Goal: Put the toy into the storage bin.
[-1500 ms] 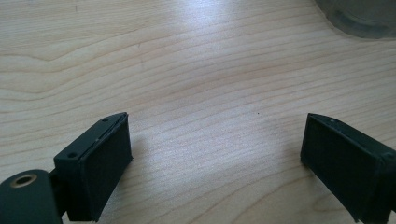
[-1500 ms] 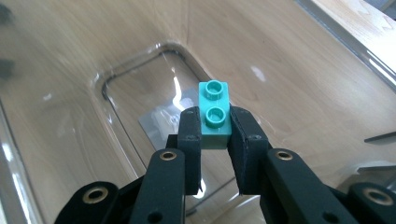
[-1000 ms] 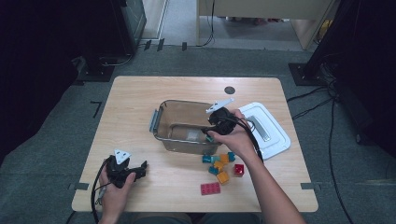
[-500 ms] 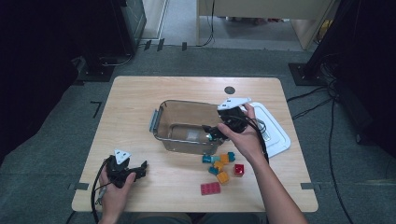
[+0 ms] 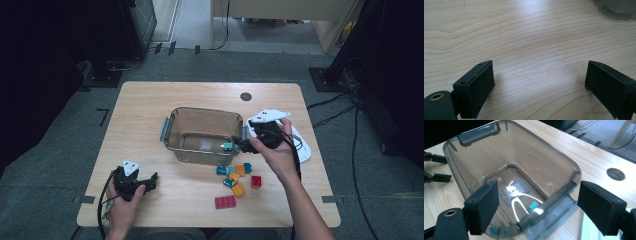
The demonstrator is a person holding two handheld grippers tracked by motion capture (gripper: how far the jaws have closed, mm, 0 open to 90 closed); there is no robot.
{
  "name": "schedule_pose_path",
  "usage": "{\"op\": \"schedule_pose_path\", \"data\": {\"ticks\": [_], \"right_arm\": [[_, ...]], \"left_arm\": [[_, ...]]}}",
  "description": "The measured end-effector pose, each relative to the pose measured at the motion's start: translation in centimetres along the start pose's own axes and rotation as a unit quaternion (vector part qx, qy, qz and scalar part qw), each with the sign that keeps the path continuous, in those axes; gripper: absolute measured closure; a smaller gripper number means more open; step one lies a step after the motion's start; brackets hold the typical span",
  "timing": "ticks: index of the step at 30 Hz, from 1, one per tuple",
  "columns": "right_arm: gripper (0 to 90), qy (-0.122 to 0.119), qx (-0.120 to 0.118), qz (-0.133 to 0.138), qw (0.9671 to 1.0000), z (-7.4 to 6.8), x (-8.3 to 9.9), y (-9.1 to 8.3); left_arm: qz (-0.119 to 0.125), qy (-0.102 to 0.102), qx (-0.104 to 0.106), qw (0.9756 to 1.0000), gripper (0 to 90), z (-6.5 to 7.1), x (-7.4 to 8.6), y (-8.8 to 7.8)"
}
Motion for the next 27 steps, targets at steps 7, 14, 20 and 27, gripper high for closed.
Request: {"op": "schedule_pose_path", "data": {"ticks": [7, 14, 20, 27], "right_arm": [[18.3, 0.015, 0.014, 0.005, 0.9998, 1.2, 1.3, -1.1], [18.7, 0.030, 0.025, 0.004, 0.9992, 2.1, 3.6, -1.3], [20.0, 0.047, 0.031, 0.005, 0.9984, 2.6, 5.4, -1.3], [22.2, 0.070, 0.032, 0.002, 0.9971, 2.8, 8.5, -0.9]], "left_arm": [[0.000, 0.000, 0.000, 1.0000, 8.3, 0.0, 0.0, 0.0], [-0.001, 0.001, 0.000, 1.0000, 8.3, 0.0, 0.0, 0.0], [0.000, 0.000, 0.001, 1.0000, 8.3, 0.0, 0.0, 0.0], [-0.001, 0.001, 0.001, 1.0000, 8.4, 0.0, 0.0, 0.0]]}}
Point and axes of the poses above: each handheld gripper's, and its own axes: y roughly forward along the jaws, x roughly out of its underside, z roughly to its right, the point moved 3 cm from there along y, roughly forward along the jaws, and after that the axes turned 8 degrees about -z, right-handed, at the moved point
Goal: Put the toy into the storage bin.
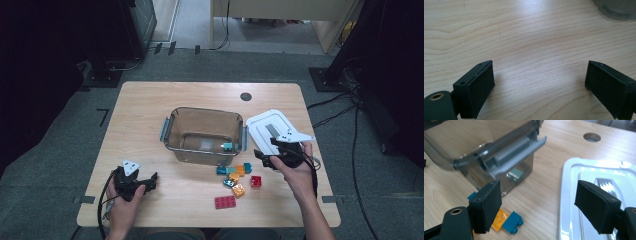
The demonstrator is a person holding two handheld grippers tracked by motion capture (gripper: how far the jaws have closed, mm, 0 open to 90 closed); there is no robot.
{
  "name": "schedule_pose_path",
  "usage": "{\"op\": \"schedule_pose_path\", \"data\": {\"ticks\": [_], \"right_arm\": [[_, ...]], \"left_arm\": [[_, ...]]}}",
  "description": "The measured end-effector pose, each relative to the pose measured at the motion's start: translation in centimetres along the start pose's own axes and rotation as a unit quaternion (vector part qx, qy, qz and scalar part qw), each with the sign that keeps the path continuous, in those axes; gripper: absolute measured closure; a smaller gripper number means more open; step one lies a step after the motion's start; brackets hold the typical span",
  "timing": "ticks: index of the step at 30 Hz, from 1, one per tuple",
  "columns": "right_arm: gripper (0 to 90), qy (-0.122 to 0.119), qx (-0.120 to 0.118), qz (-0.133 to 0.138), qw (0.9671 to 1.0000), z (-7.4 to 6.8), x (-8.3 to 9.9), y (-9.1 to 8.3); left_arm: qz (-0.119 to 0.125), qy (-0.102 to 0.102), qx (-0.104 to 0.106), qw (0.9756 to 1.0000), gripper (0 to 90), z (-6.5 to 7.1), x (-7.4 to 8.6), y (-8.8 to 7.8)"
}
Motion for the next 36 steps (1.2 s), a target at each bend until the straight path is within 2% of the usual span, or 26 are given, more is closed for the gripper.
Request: {"op": "schedule_pose_path", "data": {"ticks": [4, 8, 11, 14, 21, 25, 29, 36], "right_arm": [[23.1, 0.006, -0.003, -0.001, 1.0000, -0.1, 1.0, 0.1], [25.7, 0.010, 0.002, -0.007, 0.9999, -0.5, 3.1, 0.3], [26.9, 0.011, 0.005, -0.010, 0.9999, -0.6, 3.8, 0.4], [28.6, 0.022, 0.003, -0.012, 0.9997, -0.7, 5.4, 0.7], [31.5, 0.037, 0.000, -0.010, 0.9993, -1.1, 6.9, 0.8], [31.7, 0.030, -0.012, -0.023, 0.9992, -2.5, 7.9, 1.4], [30.5, 0.025, -0.012, -0.030, 0.9991, -3.2, 8.2, 1.7], [29.5, 0.014, 0.006, -0.051, 0.9986, -4.2, 8.7, 3.0]], "left_arm": [[0.000, 0.000, 0.000, 1.0000, 8.3, 0.0, 0.0, 0.0], [-0.001, 0.001, 0.000, 1.0000, 8.3, 0.0, 0.0, 0.0], [-0.001, 0.001, 0.000, 1.0000, 8.3, 0.0, 0.0, 0.0], [0.000, 0.001, 0.000, 1.0000, 8.3, 0.0, 0.0, 0.0], [0.000, 0.001, 0.000, 1.0000, 8.4, 0.0, 0.0, 0.0], [0.000, 0.001, 0.000, 1.0000, 8.3, 0.0, 0.0, 0.0], [0.000, 0.001, 0.000, 1.0000, 8.3, 0.0, 0.0, 0.0], [0.000, 0.001, 0.000, 1.0000, 8.3, 0.0, 0.0, 0.0]]}}
Point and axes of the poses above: each handheld gripper's, and its own axes: y roughly forward along the jaws, x roughly out of its underside, z roughly to its right, the point moved 3 cm from there along y, roughly forward along the jaws, and after that the axes turned 8 degrees about -z, right-handed, at the moved point
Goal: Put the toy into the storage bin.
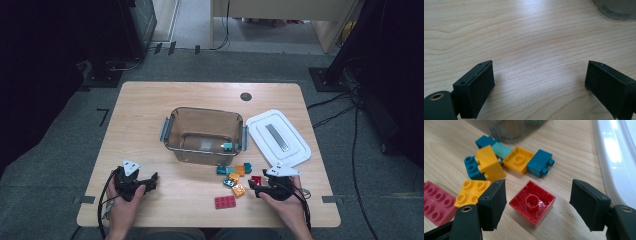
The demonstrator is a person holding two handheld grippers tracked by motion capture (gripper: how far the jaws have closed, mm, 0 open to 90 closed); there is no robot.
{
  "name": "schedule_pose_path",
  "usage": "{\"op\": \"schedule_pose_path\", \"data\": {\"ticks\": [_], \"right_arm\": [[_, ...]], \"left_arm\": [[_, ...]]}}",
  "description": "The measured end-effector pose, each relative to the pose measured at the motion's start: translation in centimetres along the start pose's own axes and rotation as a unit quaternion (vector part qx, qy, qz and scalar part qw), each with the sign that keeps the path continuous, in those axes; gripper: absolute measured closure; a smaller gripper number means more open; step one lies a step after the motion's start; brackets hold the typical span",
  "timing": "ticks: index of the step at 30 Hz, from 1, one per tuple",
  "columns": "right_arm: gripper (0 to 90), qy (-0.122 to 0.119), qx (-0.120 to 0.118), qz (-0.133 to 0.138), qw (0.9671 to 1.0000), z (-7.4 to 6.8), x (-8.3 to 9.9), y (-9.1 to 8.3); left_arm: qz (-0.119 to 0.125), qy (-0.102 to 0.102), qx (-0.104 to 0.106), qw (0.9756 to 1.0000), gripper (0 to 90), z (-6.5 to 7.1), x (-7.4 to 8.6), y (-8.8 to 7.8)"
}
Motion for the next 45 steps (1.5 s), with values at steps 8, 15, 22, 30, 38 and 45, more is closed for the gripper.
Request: {"op": "schedule_pose_path", "data": {"ticks": [8, 15, 22, 30, 38, 45], "right_arm": [[33.1, -0.018, 0.032, -0.023, 0.9991, -0.2, 0.8, 0.4], [43.2, -0.003, 0.040, -0.018, 0.9990, 0.8, 1.6, -0.4], [50.9, -0.009, 0.019, -0.005, 0.9998, 1.2, 1.6, -0.5], [59.8, -0.005, 0.027, -0.001, 0.9996, 1.4, 1.5, -0.3], [60.0, -0.005, 0.022, 0.002, 0.9997, 1.6, 1.0, -0.7], [60.0, 0.001, 0.015, 0.010, 0.9998, 2.1, -0.2, -1.5]], "left_arm": [[0.000, 0.000, 0.000, 1.0000, 8.3, 0.0, 0.0, 0.0], [-0.001, 0.000, 0.000, 1.0000, 8.3, 0.0, 0.0, 0.0], [-0.001, 0.000, 0.000, 1.0000, 8.4, 0.0, 0.0, 0.0], [0.000, 0.000, 0.000, 1.0000, 8.4, 0.0, 0.0, 0.0], [0.000, 0.000, 0.000, 1.0000, 8.4, 0.0, 0.0, 0.0], [0.000, 0.000, 0.000, 1.0000, 8.3, 0.0, 0.0, 0.0]]}}
Point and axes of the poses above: each handheld gripper's, and its own axes: y roughly forward along the jaws, x roughly out of its underside, z roughly to its right, the point moved 3 cm from there along y, roughly forward along the jaws, and after that the axes turned 8 degrees about -z, right-handed, at the moved point
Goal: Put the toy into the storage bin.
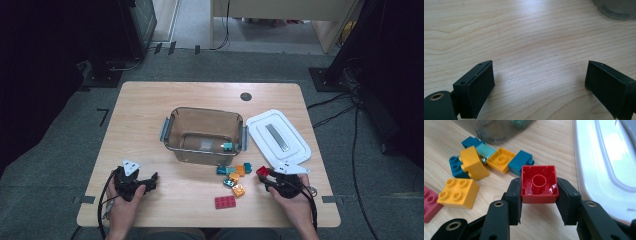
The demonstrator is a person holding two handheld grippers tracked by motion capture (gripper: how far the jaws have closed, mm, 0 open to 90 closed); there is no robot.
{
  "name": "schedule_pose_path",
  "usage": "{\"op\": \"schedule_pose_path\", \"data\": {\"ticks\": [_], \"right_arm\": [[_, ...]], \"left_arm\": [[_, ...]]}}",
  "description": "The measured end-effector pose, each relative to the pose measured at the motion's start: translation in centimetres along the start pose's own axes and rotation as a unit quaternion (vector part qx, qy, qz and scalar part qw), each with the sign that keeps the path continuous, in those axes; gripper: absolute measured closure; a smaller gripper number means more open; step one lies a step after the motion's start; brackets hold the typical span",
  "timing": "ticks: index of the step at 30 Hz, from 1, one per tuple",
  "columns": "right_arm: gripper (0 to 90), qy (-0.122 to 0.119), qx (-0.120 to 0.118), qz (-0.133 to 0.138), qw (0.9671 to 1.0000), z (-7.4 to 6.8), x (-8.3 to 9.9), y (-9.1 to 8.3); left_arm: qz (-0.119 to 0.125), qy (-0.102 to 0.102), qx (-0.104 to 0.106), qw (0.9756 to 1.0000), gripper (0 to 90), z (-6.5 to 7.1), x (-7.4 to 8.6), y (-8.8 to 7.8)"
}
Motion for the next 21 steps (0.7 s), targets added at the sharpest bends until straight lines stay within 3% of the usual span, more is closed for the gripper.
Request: {"op": "schedule_pose_path", "data": {"ticks": [12, 21], "right_arm": [[60.1, 0.011, -0.009, 0.018, 0.9997, 1.0, -2.7, -1.8], [60.0, 0.004, -0.005, 0.033, 0.9994, 1.5, -5.8, -3.8]], "left_arm": [[0.000, 0.000, 0.000, 1.0000, 8.3, 0.0, 0.0, 0.0], [0.000, 0.001, 0.000, 1.0000, 8.3, 0.0, 0.0, 0.0]]}}
Point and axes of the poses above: each handheld gripper's, and its own axes: y roughly forward along the jaws, x roughly out of its underside, z roughly to its right, the point moved 3 cm from there along y, roughly forward along the jaws, and after that the axes turned 8 degrees about -z, right-handed, at the moved point
